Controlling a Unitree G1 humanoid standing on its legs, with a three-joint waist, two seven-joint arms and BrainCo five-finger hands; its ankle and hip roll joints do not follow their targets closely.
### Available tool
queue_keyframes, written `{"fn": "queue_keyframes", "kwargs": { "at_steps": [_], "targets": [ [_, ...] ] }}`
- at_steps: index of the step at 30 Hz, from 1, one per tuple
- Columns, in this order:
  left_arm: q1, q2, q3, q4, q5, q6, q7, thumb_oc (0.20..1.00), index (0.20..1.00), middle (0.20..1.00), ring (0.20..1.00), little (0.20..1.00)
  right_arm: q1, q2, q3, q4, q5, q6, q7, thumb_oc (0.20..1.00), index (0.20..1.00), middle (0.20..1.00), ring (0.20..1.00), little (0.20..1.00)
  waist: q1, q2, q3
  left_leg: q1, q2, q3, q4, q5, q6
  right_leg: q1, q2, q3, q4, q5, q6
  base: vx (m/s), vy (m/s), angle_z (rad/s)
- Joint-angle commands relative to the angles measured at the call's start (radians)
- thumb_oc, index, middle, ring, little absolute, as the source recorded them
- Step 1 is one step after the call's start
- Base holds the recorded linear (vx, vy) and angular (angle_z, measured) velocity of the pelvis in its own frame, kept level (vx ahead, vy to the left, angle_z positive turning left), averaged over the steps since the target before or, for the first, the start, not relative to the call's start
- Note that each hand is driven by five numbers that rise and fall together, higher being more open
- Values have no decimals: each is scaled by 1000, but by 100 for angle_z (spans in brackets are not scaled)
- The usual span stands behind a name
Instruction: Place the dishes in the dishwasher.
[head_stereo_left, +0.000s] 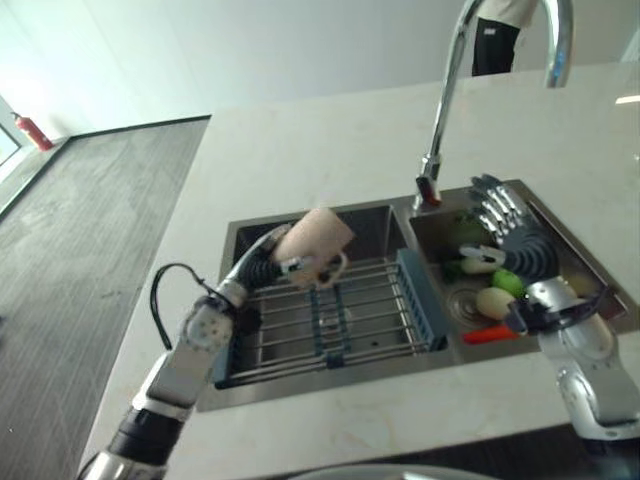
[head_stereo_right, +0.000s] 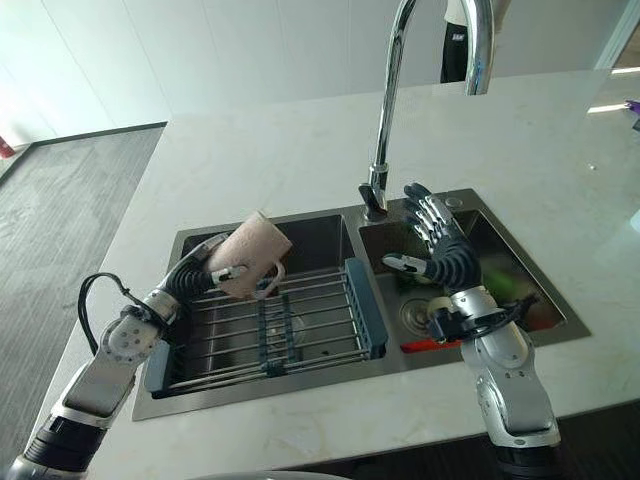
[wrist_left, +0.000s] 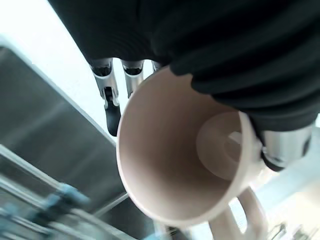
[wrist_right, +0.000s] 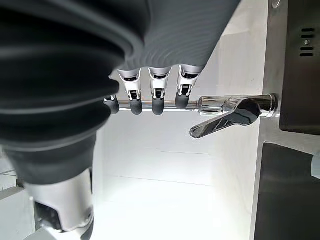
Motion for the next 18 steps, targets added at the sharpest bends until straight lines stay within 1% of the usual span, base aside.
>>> {"fn": "queue_keyframes", "kwargs": {
  "at_steps": [1, 3, 4, 7, 8, 9, 11, 12, 13, 14, 15, 16, 18],
  "targets": [
    [-72, 20, 41, -32, -302, -46, -21, 200, 200, 200, 200, 200, -23, 29, -56, -65, -8, -90, -16, 1000, 1000, 1000, 1000, 1000, -1, -29, -6, 13, 59, -42, 0, -52, -26, 132, -58, -44, 8, -158, 61, -20, -184, 6],
    [-50, -28, 54, -44, -443, -42, -36, 200, 200, 200, 200, 200, -20, 34, -53, -55, -8, -102, -13, 1000, 1000, 1000, 1000, 1000, 5, -30, -7, 13, 67, -43, 0, -46, -31, 133, -50, -48, 8, -160, 52, -32, -217, 9],
    [-30, -54, 61, -55, -542, -37, -55, 200, 200, 200, 200, 200, -15, 36, -53, -55, -5, -104, -3, 1000, 1000, 1000, 1000, 1000, 10, -32, -6, 13, 72, -47, 0, -40, -36, 133, -39, -48, 8, -163, 44, -31, -240, 8],
    [9, -88, 66, -82, -683, -44, -63, 200, 200, 200, 200, 200, -5, 27, -57, -61, 9, -100, 17, 1000, 1000, 1000, 1000, 1000, 20, -34, -5, 2, 83, -66, 0, -19, -50, 132, -14, -39, 8, -169, 24, -26, -222, 7],
    [26, -103, 64, -91, -745, -45, -73, 200, 200, 200, 200, 200, 2, 22, -59, -64, 14, -99, 25, 1000, 1000, 1000, 1000, 1000, 24, -34, -3, -7, 88, -75, 0, -7, -56, 131, -3, -35, 8, -170, 17, -63, -256, 5],
    [43, -124, 61, -97, -849, -40, -105, 200, 200, 200, 200, 200, 7, 16, -63, -61, 18, -106, 36, 1000, 1000, 1000, 1000, 1000, 30, -38, 8, -35, 99, -76, 0, 20, -66, 131, 8, -35, 8, -172, 9, -93, -234, 1],
    [48, -149, 55, -90, -955, -23, -156, 200, 200, 200, 200, 200, 9, 12, -66, -56, 16, -117, 38, 1000, 1000, 1000, 1000, 1000, 37, -41, 26, -97, 115, -69, 0, 72, -80, 133, 20, -45, 8, -178, 4, -153, -167, 25],
    [46, -161, 45, -87, -999, -22, -178, 200, 200, 200, 200, 200, 8, 3, -67, -51, 19, -123, 34, 1000, 1000, 1000, 1000, 1000, 42, -43, 35, -120, 113, -77, 0, 86, -82, 133, 24, -49, 8, -180, 0, -181, -110, 41],
    [49, -177, 34, -89, -1040, -25, -187, 200, 200, 200, 200, 200, 2, -11, -68, -41, 23, -131, 35, 1000, 1000, 1000, 1000, 1000, 50, -46, 43, -120, 93, -113, 0, 75, -74, 131, 27, -45, 8, -183, -6, -189, -70, 38],
    [58, -188, 28, -95, -1091, -18, -198, 200, 200, 200, 200, 200, -6, -25, -70, -34, 36, -136, 42, 1000, 1000, 1000, 1000, 1000, 58, -52, 48, -109, 69, -130, 18, 51, -63, 127, 25, -38, 8, -182, -12, -235, -33, 27],
    [71, -199, 20, -101, -1137, -11, -211, 200, 200, 200, 200, 200, -7, -39, -74, -31, 58, -147, 52, 1000, 1000, 1000, 1000, 1000, 57, -60, 48, -103, 44, -127, 78, 20, -49, 114, 19, -37, 8, -172, -16, -328, -6, 20],
    [70, -213, 8, -97, -1171, 14, -241, 200, 200, 200, 200, 200, 3, -45, -82, -34, 64, -167, 51, 1000, 1000, 1000, 1000, 1000, 38, -74, 47, -98, 31, -72, 195, -11, -33, 95, 3, -56, 8, -152, -19, -342, 28, 5],
    [56, -218, -7, -91, -1228, 34, -262, 200, 200, 200, 200, 200, 6, -48, -90, -30, 60, -182, 41, 1000, 1000, 1000, 1000, 1000, 16, -87, 41, -66, 43, -24, 302, -29, -25, 74, -10, -80, 8, -130, -27, -297, 84, 54]
  ]
}}
